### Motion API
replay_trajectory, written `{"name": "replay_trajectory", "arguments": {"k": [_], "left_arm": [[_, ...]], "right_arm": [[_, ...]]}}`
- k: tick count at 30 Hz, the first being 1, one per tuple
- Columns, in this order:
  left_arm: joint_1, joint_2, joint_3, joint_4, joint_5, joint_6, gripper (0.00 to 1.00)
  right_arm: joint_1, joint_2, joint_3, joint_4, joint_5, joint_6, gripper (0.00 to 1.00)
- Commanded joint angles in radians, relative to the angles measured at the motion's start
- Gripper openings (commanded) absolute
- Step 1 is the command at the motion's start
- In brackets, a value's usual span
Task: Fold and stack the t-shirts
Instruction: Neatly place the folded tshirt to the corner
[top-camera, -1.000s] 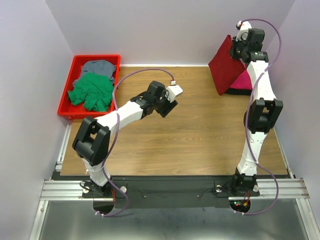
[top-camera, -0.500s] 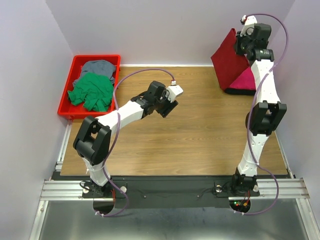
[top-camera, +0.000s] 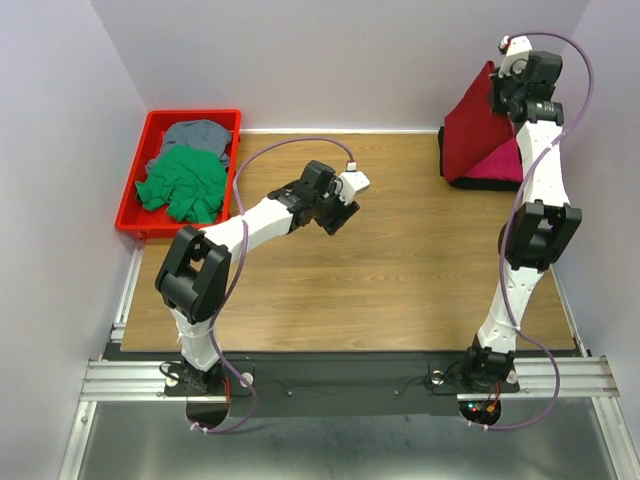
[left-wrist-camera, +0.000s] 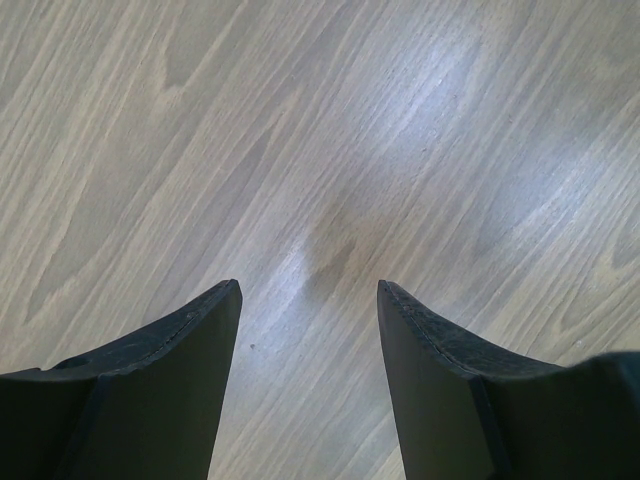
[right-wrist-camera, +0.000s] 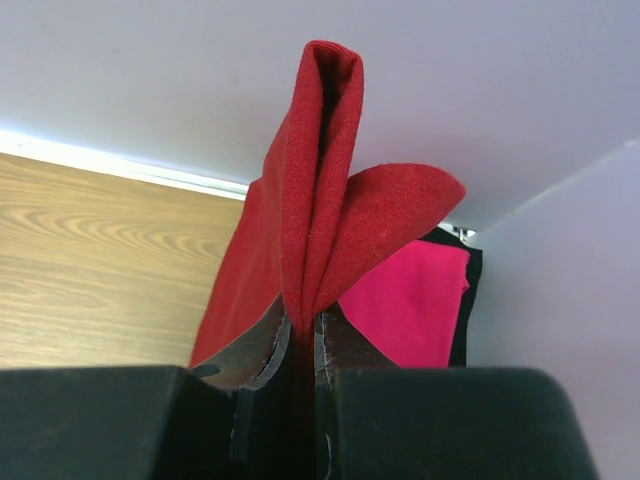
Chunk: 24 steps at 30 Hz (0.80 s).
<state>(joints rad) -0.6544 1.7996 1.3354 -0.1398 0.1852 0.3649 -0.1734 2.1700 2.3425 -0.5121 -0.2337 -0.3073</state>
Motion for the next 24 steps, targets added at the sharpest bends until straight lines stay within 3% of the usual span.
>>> {"name": "replay_trajectory", "arguments": {"k": [1,24], "left_arm": [[-0.004,0.003,0.065,-0.009,0.022,0.011,0.68],[-0.004,0.053,0.128,-0.066,0.03,0.029,0.68]], "right_arm": [[-0.028,0.019,0.054,0.067,0.001,-0.058,0.01],[-0.127,0.228,0.155,0.145,-0.012,-0.231,0.01]]}}
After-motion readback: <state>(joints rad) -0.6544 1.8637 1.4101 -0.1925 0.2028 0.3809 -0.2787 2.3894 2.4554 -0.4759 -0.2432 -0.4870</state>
